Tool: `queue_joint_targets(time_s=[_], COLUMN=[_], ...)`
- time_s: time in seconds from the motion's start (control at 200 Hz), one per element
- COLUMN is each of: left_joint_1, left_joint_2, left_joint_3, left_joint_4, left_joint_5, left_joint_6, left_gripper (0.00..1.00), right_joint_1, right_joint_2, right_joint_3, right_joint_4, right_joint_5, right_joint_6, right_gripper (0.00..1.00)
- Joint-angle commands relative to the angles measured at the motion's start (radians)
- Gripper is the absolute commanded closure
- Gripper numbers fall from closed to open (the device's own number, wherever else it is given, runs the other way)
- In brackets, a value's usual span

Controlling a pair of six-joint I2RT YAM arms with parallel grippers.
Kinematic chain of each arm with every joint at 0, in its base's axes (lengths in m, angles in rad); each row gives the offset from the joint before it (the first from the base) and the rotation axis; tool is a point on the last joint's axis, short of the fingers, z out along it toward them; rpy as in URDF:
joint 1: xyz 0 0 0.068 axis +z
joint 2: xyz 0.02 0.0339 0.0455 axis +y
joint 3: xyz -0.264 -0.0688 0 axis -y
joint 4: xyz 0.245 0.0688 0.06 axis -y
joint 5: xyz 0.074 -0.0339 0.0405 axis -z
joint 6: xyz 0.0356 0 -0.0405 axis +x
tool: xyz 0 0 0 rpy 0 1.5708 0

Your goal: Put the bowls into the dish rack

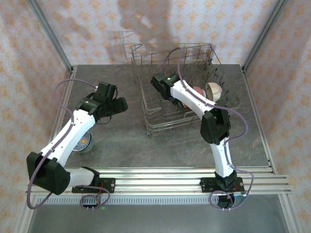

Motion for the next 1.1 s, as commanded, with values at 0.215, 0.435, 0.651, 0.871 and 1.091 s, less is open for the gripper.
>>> queue_joint_targets(time_s=[0.215,0.435,0.651,0.871,1.091], left_joint_1=[0.04,0.041,0.041,0.042,0.043], left_joint_2=[-0.08,-0.094,-0.113,-0.119,-0.119], left_joint_3=[0.022,0.012,-0.001,-0.005,-0.007], left_joint_4=[-0.185,-0.213,-0.238,-0.249,-0.252], left_joint_5=[-0.096,-0.092,-0.112,-0.13,-0.146], left_joint_6=[0.005,-0.008,-0.007,0.0,0.007], left_gripper=[0.19,0.19,0.19,0.18,0.18], right_joint_1=[-0.062,-0.096,-0.146,-0.191,-0.231], right_joint_2=[-0.033,-0.012,-0.025,-0.01,-0.035], right_joint_3=[-0.037,-0.014,0.002,0.015,0.031], right_joint_4=[0.059,0.107,0.146,0.149,0.161], right_joint_5=[-0.134,-0.238,-0.376,-0.457,-0.489], right_joint_6=[-0.022,-0.041,-0.044,-0.048,-0.057], right_gripper=[0.35,0.33,0.3,0.29,0.29])
